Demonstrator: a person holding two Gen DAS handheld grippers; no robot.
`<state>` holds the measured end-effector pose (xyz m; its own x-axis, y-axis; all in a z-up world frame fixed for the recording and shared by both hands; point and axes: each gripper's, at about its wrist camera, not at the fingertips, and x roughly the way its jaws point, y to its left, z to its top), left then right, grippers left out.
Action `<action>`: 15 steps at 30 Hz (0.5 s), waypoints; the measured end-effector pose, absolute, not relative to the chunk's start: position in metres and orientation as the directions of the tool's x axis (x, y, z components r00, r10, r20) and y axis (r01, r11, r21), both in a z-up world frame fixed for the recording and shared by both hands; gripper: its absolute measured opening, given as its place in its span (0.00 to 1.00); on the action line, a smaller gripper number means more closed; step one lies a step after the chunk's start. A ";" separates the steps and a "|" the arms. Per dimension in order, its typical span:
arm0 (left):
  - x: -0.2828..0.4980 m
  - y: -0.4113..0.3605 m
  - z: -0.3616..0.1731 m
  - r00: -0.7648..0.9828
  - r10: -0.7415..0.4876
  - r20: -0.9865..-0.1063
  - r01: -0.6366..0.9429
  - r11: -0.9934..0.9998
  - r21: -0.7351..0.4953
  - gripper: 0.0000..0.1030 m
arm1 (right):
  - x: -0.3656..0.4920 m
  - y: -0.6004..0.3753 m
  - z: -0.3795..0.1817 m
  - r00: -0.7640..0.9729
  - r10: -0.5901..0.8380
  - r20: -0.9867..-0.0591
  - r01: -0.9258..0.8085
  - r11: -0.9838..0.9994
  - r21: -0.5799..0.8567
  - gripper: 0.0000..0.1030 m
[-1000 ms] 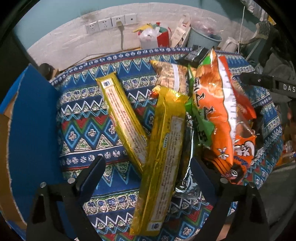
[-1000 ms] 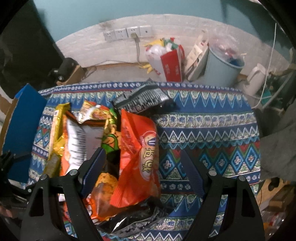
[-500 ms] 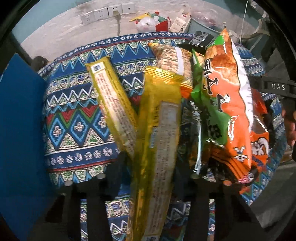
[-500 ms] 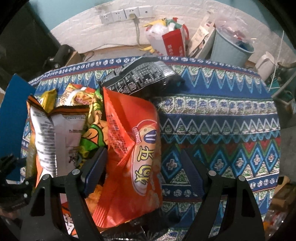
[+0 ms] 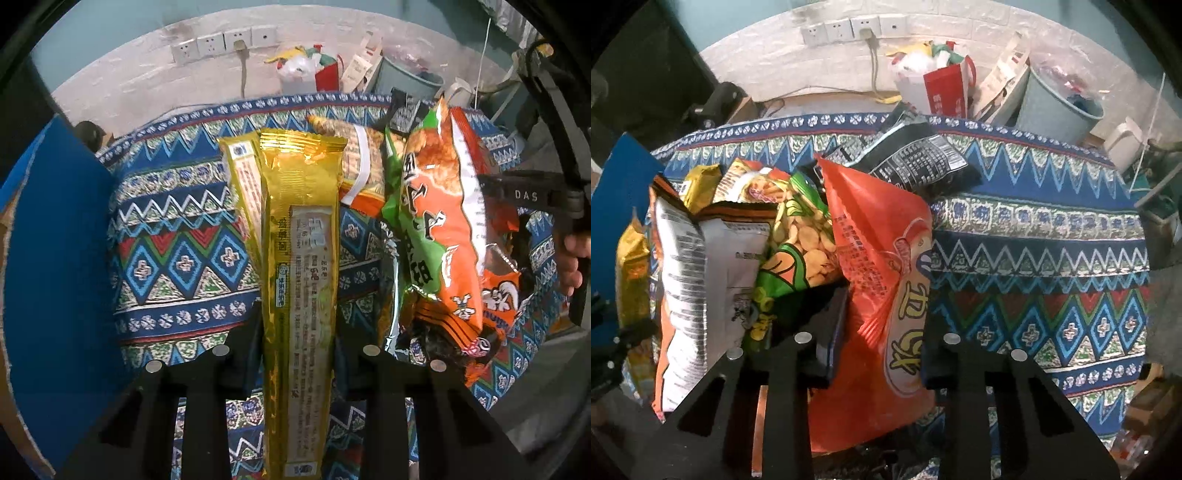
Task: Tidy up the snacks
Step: 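Lower the left tool onto the gold wafer bar while the right tool grasps the orange chip bag, then lift the gold wafer bar with the left tool while the right tool lifts the orange chip bag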
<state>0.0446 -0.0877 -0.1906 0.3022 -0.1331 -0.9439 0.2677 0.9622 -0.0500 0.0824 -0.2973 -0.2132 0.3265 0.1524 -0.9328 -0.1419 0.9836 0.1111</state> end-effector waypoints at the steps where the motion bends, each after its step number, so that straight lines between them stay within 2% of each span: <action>1: 0.044 -0.086 -0.187 0.310 -0.134 -0.941 0.263 0.963 -0.050 0.31 | 0.081 -0.297 -0.211 0.334 0.149 -0.931 -0.144 0.984 0.106 0.28; 15: 0.032 -0.065 -0.136 0.443 -0.126 -0.888 0.229 0.973 -0.024 0.31 | 0.063 -0.282 -0.143 0.484 0.198 -0.852 -0.155 0.978 0.140 0.26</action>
<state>0.0315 -0.0652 -0.1362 0.4426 -0.1264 -0.8877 0.2290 0.9731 -0.0244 0.0631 -0.2822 -0.1429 0.4839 0.1982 -0.8524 -0.1548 0.9780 0.1395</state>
